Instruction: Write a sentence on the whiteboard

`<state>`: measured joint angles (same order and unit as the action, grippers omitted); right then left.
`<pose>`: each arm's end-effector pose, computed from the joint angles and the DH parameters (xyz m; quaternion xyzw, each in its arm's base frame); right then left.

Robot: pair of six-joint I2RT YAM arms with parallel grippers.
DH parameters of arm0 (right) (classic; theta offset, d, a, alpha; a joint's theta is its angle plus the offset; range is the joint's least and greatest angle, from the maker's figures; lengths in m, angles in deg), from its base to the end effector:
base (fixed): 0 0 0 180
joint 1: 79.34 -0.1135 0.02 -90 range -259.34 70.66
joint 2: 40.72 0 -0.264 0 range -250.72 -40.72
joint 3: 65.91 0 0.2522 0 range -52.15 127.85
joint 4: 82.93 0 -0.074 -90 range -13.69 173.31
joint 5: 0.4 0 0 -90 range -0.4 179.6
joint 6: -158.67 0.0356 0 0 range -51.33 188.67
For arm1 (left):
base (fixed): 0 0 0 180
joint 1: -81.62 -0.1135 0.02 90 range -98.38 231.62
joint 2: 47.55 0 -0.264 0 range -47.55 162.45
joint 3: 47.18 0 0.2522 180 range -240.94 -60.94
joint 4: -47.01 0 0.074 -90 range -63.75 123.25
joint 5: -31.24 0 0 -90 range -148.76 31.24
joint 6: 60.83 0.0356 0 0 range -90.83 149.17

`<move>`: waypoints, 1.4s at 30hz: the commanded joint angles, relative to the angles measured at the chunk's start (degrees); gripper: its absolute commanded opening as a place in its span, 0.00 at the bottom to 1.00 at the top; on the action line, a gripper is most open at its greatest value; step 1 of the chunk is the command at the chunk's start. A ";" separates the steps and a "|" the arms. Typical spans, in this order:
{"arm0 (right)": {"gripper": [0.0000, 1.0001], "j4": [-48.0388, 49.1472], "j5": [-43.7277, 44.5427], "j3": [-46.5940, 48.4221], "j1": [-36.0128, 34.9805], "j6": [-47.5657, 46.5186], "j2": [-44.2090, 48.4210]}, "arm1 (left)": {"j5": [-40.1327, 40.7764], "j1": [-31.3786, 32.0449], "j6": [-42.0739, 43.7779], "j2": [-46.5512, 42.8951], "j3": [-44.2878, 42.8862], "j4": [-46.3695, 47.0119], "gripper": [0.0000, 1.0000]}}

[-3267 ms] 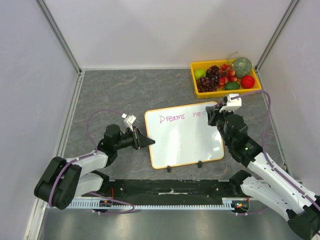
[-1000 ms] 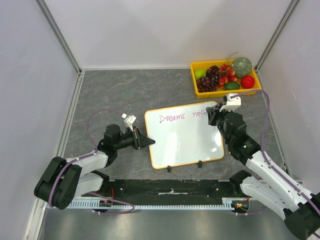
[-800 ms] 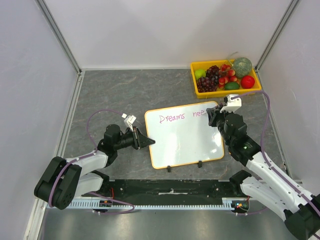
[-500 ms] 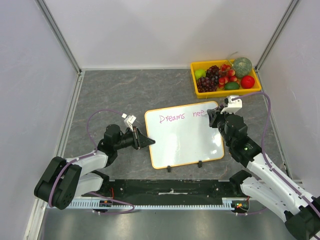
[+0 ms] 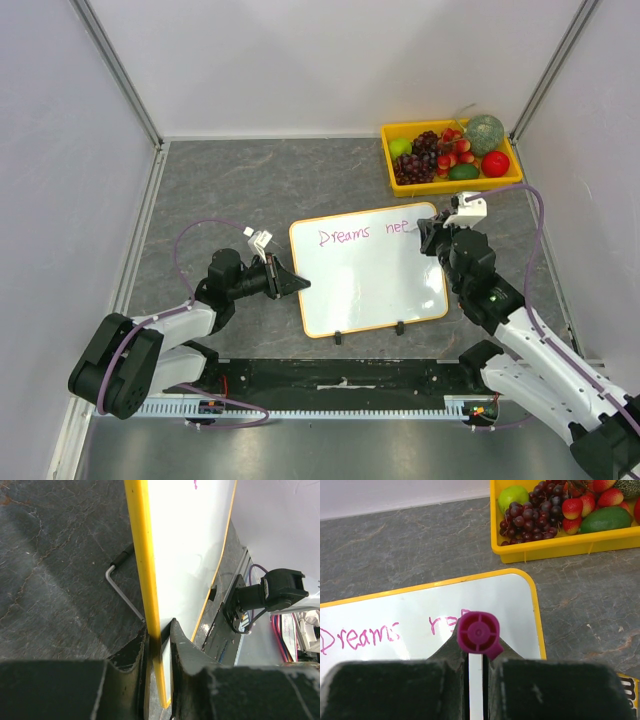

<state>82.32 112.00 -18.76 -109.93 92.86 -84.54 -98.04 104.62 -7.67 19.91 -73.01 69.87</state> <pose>0.1671 0.0830 0.2898 0.0804 0.7649 0.1523 0.6207 0.1785 -0.1002 0.1571 0.1021 0.7837 -0.5104 0.3391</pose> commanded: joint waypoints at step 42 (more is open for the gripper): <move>0.00 4.77 -2.53 3.00 4.49 -0.45 -2.86 | 3.96 0.20 5.46 0.65 0.03 -3.13 0.02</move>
<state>85.40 110.84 -17.47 -105.80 91.88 -86.61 -98.07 104.62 -7.67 19.91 -73.01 69.80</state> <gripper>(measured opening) 0.077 0.214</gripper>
